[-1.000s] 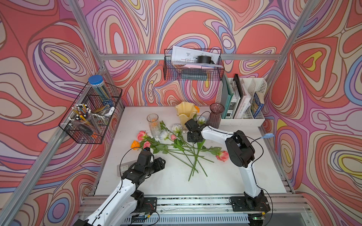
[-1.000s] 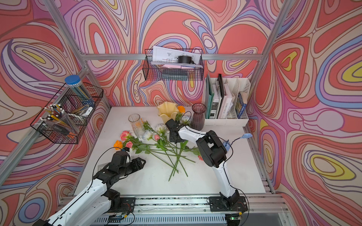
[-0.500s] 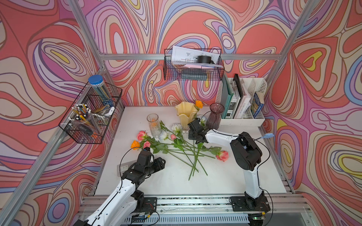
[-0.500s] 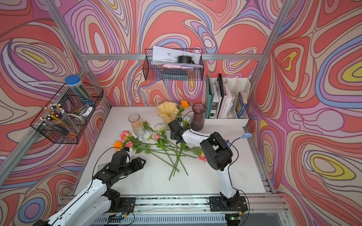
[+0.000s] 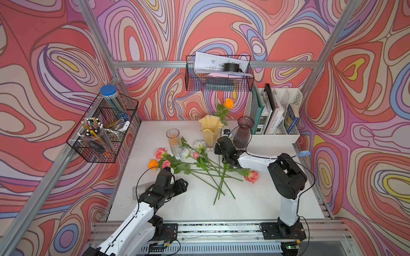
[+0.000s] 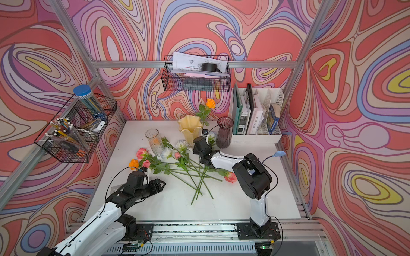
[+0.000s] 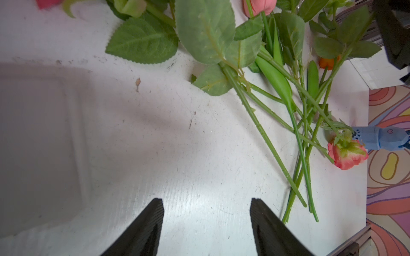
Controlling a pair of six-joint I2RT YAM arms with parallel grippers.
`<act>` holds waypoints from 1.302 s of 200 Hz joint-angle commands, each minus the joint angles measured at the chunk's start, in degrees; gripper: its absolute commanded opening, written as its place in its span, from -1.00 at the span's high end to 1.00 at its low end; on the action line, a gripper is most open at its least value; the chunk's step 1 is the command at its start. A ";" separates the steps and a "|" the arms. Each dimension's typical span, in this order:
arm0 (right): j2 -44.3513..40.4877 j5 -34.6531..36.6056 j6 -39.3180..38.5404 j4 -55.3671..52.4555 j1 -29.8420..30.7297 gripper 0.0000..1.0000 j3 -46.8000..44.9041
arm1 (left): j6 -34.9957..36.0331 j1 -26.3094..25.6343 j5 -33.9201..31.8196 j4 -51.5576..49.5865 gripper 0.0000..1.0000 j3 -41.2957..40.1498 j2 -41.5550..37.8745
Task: Arrange the flowers in different vases according to their colors
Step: Pick up the flower at the center of the board, then insert the flower into the vase.
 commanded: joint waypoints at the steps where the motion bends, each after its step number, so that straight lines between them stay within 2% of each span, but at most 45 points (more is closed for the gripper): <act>1: -1.86 3.87 -3.81 7.54 0.39 1.00 -1.20 | 1.29 0.36 1.09 1.12 -0.36 -0.85 0.42; 32: -2.53 5.80 -5.72 9.81 0.41 1.00 -1.42 | 1.26 0.41 1.09 1.16 -0.36 -0.82 0.17; 123: -6.95 12.11 -1.65 8.48 0.41 1.00 -4.16 | 1.43 0.36 1.45 1.51 -0.36 -0.79 0.77; 239: -12.34 13.65 5.11 3.77 -1.89 1.00 -6.48 | 1.56 0.42 1.89 1.54 -0.36 -0.81 0.95; 260: -13.76 13.50 3.70 4.74 -2.07 1.00 -7.55 | 1.54 0.42 1.89 1.74 -0.36 -0.81 0.86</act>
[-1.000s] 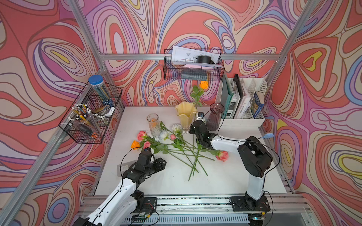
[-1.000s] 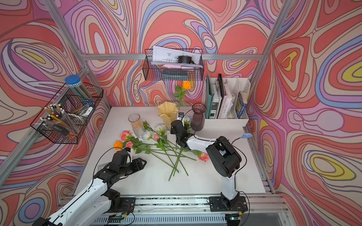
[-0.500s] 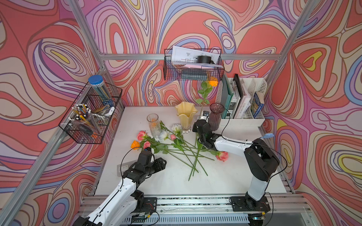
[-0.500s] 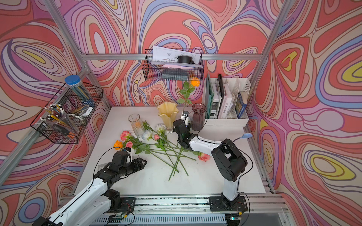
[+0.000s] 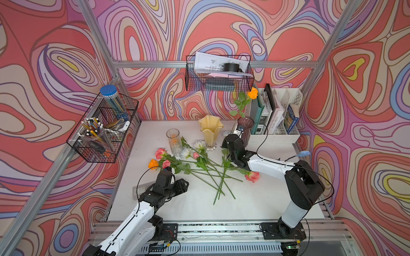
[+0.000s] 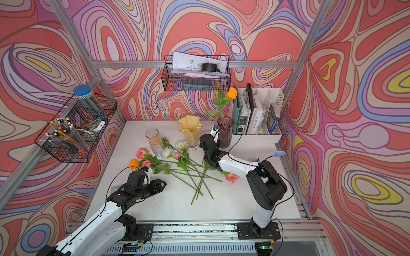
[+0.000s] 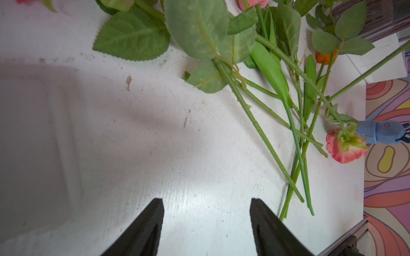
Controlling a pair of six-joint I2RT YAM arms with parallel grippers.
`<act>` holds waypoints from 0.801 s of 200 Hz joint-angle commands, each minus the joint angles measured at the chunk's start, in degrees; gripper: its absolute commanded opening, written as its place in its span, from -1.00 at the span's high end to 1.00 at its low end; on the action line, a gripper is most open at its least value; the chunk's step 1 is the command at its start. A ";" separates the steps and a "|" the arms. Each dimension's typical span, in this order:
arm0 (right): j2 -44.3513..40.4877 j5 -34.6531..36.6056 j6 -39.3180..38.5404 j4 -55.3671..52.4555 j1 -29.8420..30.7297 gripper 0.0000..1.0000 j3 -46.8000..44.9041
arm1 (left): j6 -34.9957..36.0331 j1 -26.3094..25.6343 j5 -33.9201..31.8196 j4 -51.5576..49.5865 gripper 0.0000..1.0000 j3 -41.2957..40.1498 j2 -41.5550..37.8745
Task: Arrange the flowers in different vases according to their colors
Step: Insert the flower into the vase.
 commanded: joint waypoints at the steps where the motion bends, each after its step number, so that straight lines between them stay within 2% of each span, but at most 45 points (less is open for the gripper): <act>1: -2.39 1.10 -0.17 -0.07 -0.53 1.00 -1.62 | 0.74 0.42 0.60 0.93 -0.36 -0.81 0.03; 85: -7.67 1.24 -7.63 6.73 -0.57 1.00 -2.27 | 0.93 0.40 0.50 1.01 -0.36 -0.73 0.49; 160: -5.42 2.06 -13.72 18.01 -0.48 1.00 -1.01 | 1.13 0.36 0.58 1.27 -0.36 -0.82 0.64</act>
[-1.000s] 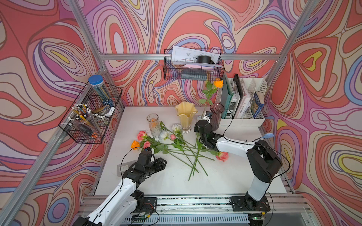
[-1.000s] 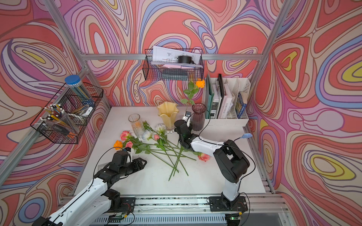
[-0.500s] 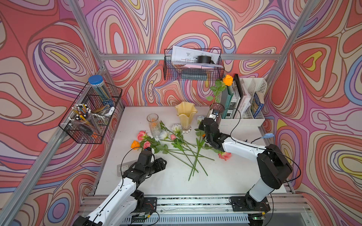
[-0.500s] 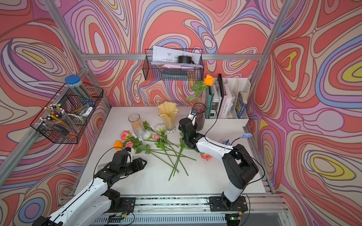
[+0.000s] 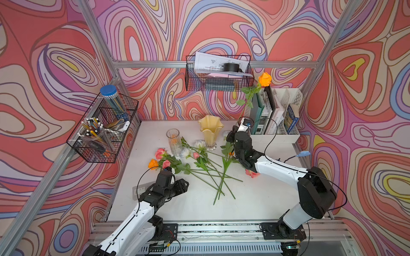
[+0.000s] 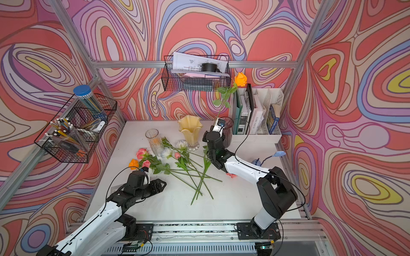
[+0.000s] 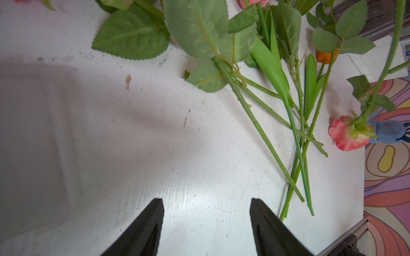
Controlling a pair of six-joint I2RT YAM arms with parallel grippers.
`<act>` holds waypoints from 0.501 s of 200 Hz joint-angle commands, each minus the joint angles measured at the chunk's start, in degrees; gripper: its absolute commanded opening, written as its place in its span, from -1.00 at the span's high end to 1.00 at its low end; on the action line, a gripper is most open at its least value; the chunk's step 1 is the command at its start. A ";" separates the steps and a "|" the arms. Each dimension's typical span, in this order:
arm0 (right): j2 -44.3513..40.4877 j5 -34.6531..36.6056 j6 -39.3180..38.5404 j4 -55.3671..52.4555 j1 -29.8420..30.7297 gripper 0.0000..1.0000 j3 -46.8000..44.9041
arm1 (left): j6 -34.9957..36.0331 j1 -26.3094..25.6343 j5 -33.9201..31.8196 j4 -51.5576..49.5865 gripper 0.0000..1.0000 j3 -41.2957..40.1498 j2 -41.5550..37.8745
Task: Arrange the flowers in different vases according to their colors
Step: Insert the flower into the vase.
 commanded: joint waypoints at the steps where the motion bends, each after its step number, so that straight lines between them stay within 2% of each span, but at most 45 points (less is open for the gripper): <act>1: 1.01 0.49 -3.60 6.85 0.09 1.00 0.91 | 1.01 0.39 0.57 1.22 -0.36 -0.86 0.58; 52: 3.18 1.20 -10.13 14.46 1.33 1.00 0.47 | 1.25 0.34 1.05 1.70 -0.36 -0.99 0.86; 100: 3.95 7.60 -20.18 20.36 7.99 1.00 -1.97 | 1.22 0.36 1.27 2.01 -0.36 -1.08 1.32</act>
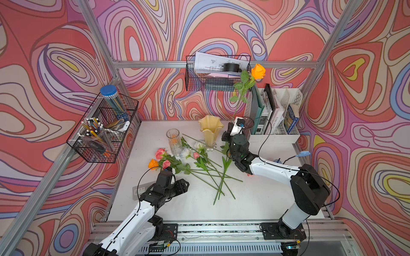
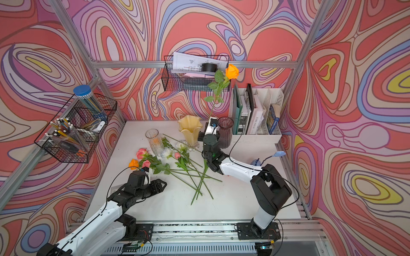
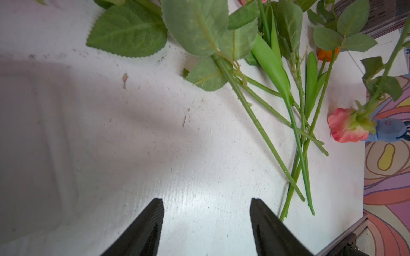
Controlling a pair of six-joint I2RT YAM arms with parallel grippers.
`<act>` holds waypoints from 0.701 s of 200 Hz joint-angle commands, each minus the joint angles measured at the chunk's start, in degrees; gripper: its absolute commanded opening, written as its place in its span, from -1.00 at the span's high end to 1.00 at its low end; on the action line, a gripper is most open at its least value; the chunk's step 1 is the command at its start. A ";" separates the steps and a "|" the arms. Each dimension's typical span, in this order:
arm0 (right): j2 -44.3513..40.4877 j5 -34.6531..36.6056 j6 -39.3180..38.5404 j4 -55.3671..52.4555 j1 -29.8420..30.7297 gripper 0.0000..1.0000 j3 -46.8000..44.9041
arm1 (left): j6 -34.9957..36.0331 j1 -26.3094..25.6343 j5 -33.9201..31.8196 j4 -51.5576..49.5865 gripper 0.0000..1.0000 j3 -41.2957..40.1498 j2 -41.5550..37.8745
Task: Arrange the flowers in different vases according to their colors
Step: Insert the flower into the vase.
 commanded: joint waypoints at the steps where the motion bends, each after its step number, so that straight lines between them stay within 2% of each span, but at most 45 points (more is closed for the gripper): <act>1: 0.41 4.55 -6.69 6.05 2.77 1.00 -1.96 | 1.09 0.34 0.62 1.11 -0.36 -0.79 0.27; 24: -2.04 7.84 -9.37 10.74 5.10 1.00 -5.62 | 1.06 0.37 1.21 1.11 -0.36 -0.97 0.19; 61: -4.38 8.93 -10.22 10.57 6.60 1.00 -8.80 | -0.02 0.42 4.52 4.36 -0.36 -1.05 0.77; 81: -4.41 9.93 -14.17 13.78 8.26 1.00 -10.13 | -1.59 0.35 9.24 7.61 -0.36 -1.36 0.58; 108: -3.27 12.02 -20.95 20.50 10.31 1.00 -10.99 | -8.08 0.22 18.28 16.33 -0.35 -2.59 -1.66; 140: -2.82 12.69 -23.26 22.62 11.60 1.00 -11.68 | -14.17 -1.05 22.97 20.62 -0.35 0.31 -7.07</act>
